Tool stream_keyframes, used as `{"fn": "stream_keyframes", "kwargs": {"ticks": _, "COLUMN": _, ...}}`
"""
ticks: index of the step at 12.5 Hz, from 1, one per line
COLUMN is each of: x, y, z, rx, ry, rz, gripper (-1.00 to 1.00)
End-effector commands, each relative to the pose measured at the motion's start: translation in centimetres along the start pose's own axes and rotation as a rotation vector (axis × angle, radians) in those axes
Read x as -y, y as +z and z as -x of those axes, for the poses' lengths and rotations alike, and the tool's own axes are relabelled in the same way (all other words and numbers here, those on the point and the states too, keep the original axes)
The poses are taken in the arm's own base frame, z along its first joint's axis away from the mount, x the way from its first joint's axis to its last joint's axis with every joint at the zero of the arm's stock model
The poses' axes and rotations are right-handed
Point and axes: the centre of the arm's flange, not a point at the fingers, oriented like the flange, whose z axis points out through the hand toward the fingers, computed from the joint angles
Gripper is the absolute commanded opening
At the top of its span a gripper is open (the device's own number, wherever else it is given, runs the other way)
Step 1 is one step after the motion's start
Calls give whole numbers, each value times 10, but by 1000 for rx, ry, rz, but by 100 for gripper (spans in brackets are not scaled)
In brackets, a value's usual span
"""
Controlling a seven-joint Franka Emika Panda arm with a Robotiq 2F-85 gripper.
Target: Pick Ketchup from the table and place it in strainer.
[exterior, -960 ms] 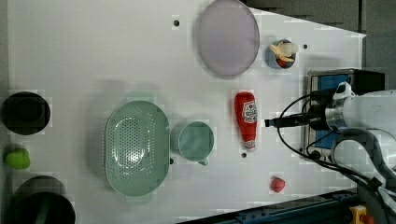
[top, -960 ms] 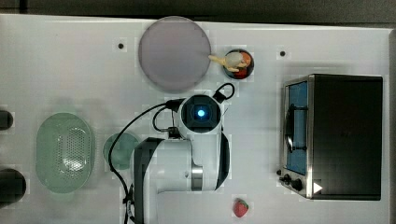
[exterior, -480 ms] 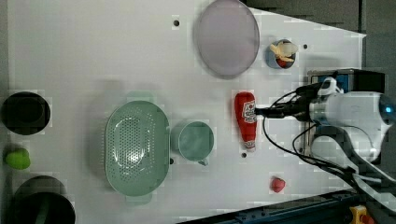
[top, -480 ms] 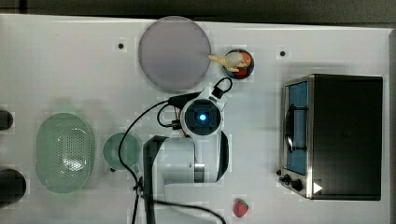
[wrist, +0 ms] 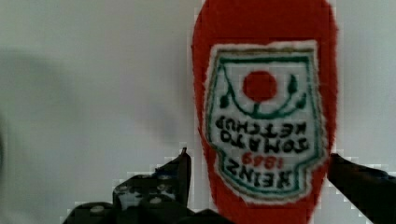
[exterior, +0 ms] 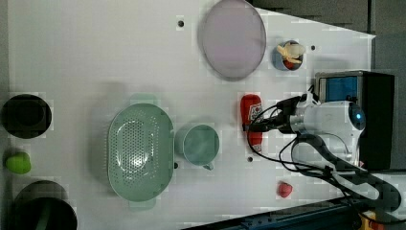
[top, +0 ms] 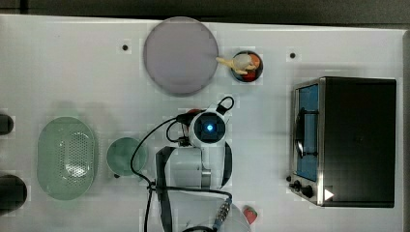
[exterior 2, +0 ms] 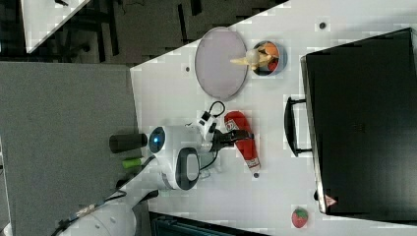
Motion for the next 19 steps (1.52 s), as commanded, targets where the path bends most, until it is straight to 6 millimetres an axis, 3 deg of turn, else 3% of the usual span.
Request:
{"fn": "stream_keyframes", "kwargs": {"ticks": 1, "x": -5, "y": -11, "z": -12, "rx": -78, "ry": -22, "rz": 18, "gripper": 92}}
{"fn": "stream_keyframes", "kwargs": {"ticks": 4, "x": -6, "y": -12, "z": -12, "rx": -78, "ry": -21, "rz": 18, "gripper": 21}}
{"fn": "stream_keyframes", "kwargs": {"ticks": 6, "x": -6, "y": -24, "z": -15, "rx": -97, "ry": -21, "rz": 26, "gripper": 21}}
{"fn": "stream_keyframes", "kwargs": {"ticks": 8, "x": -6, "y": -48, "z": -18, "rx": -120, "ry": -24, "rz": 38, "gripper": 21}}
{"fn": "stream_keyframes", "kwargs": {"ticks": 12, "x": 3, "y": -132, "z": -14, "rx": -125, "ry": -34, "rz": 67, "gripper": 21}}
{"fn": "stream_keyframes", "kwargs": {"ticks": 15, "x": 36, "y": -201, "z": -4, "rx": -97, "ry": -23, "rz": 86, "gripper": 21}}
{"fn": "stream_keyframes", "kwargs": {"ticks": 19, "x": 111, "y": -255, "z": 8, "rx": -73, "ry": 29, "rz": 125, "gripper": 21}}
